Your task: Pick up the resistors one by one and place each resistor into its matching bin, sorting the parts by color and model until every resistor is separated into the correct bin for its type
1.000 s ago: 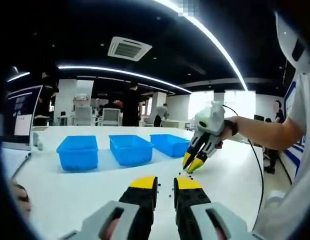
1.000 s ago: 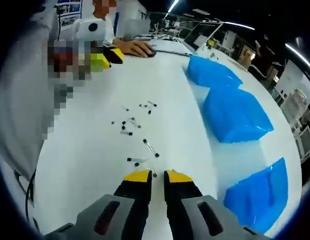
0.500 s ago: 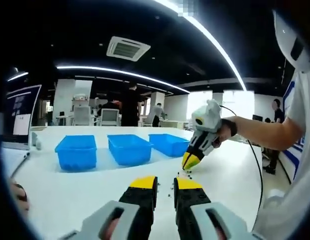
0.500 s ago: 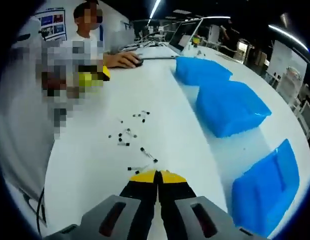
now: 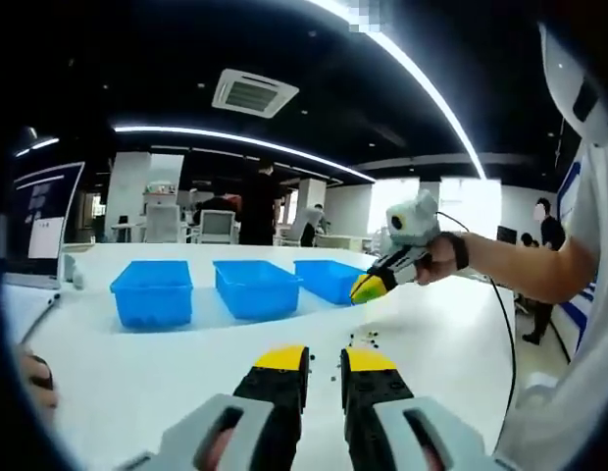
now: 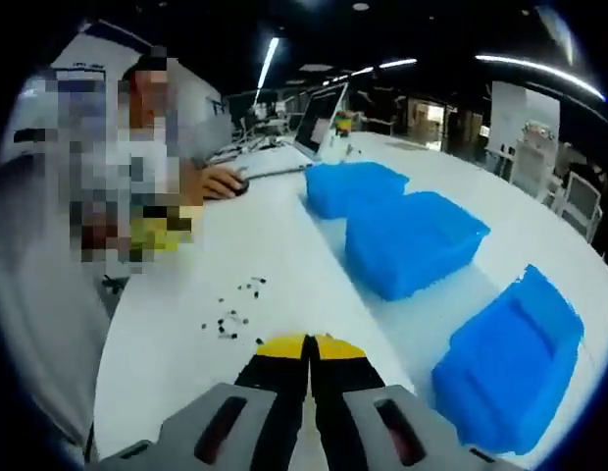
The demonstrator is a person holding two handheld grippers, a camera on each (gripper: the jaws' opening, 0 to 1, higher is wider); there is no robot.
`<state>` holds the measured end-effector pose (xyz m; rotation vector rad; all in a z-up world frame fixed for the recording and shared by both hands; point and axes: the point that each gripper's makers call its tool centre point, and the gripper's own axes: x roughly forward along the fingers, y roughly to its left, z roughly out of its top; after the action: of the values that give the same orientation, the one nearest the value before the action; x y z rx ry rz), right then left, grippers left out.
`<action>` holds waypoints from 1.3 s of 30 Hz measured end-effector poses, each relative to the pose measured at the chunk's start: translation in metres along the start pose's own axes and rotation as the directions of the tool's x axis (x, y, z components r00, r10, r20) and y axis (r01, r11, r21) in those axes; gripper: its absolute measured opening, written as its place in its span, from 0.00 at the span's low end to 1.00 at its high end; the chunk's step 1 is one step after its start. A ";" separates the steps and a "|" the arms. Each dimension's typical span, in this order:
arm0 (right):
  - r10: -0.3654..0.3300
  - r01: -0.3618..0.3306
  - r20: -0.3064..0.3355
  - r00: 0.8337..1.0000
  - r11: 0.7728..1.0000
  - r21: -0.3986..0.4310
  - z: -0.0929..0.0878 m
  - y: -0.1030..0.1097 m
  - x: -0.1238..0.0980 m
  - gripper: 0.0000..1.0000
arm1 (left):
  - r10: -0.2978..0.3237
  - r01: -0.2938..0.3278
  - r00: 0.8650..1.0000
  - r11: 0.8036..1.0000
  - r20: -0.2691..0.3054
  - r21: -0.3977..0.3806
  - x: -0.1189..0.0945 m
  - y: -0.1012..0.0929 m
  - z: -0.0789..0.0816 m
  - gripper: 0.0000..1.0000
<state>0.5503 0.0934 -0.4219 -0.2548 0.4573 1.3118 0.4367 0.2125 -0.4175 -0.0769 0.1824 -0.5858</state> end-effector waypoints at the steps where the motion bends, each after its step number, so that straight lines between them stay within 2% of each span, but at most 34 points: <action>1: -0.005 0.004 0.038 0.999 1.000 0.012 0.005 -0.002 -0.002 0.04 | 0.000 0.000 1.000 1.000 0.000 0.000 0.000 0.000 0.000 0.16; 3: -0.039 0.038 0.100 0.994 0.999 0.008 0.014 -0.009 -0.008 0.04 | 0.000 0.000 1.000 1.000 -0.004 0.003 0.000 0.000 0.000 0.16; 6: -0.109 0.102 0.198 0.974 0.994 0.043 0.026 -0.026 -0.019 0.04 | -0.002 0.002 1.000 1.000 -0.004 -0.001 0.000 -0.001 0.000 0.16; 8: -0.185 0.169 0.298 0.937 0.982 0.079 0.040 -0.044 -0.031 0.04 | -0.005 0.005 1.000 1.000 -0.007 -0.001 0.001 -0.001 -0.001 0.16; 10: -0.272 0.246 0.357 0.894 0.962 0.116 0.047 -0.064 -0.045 0.04 | -0.006 0.006 1.000 1.000 -0.009 0.003 0.002 -0.002 -0.001 0.16; 12: -0.378 0.351 0.395 0.837 0.925 0.142 0.052 -0.085 -0.063 0.04 | -0.012 0.012 1.000 1.000 -0.007 0.000 0.002 -0.004 -0.001 0.16; 15: -0.498 0.464 0.422 0.757 0.865 0.188 0.056 -0.109 -0.087 0.04 | -0.016 0.016 1.000 1.000 -0.010 0.003 0.003 -0.006 -0.001 0.16; 18: -0.577 0.531 0.411 0.705 0.815 0.232 0.053 -0.129 -0.102 0.04 | -0.019 0.019 1.000 1.000 -0.011 0.000 0.004 -0.006 -0.002 0.16; 20: -0.595 0.544 0.407 0.693 0.802 0.245 0.050 -0.133 -0.105 0.04 | -0.020 0.020 1.000 1.000 -0.006 0.001 0.005 -0.006 0.000 0.16; 23: -0.601 0.550 0.409 0.687 0.798 0.248 0.050 -0.135 -0.105 0.04 | -0.017 0.017 1.000 1.000 -0.004 0.003 0.005 -0.005 0.001 0.16; 26: -0.644 0.583 0.352 0.679 0.765 0.274 0.038 -0.147 -0.104 0.13 | -0.020 0.020 1.000 1.000 -0.002 0.000 0.005 -0.005 0.002 0.16; 28: -0.662 0.598 0.326 0.675 0.749 0.284 0.032 -0.153 -0.104 0.15 | -0.024 0.024 1.000 1.000 -0.003 0.006 0.005 -0.005 0.002 0.16; 33: -0.663 0.599 0.334 0.670 0.749 0.284 0.034 -0.146 -0.108 0.15 | -0.025 0.025 1.000 1.000 -0.005 0.003 0.005 -0.005 0.001 0.16; 39: -0.643 0.591 0.335 0.689 0.766 0.254 0.036 -0.144 -0.107 0.15 | -0.019 0.019 1.000 1.000 -0.009 0.002 0.006 -0.003 -0.001 0.16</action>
<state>0.6766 -0.0191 -0.3516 -0.0119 0.0707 0.6253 0.4402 0.2065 -0.4186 -0.0742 0.1899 -0.6054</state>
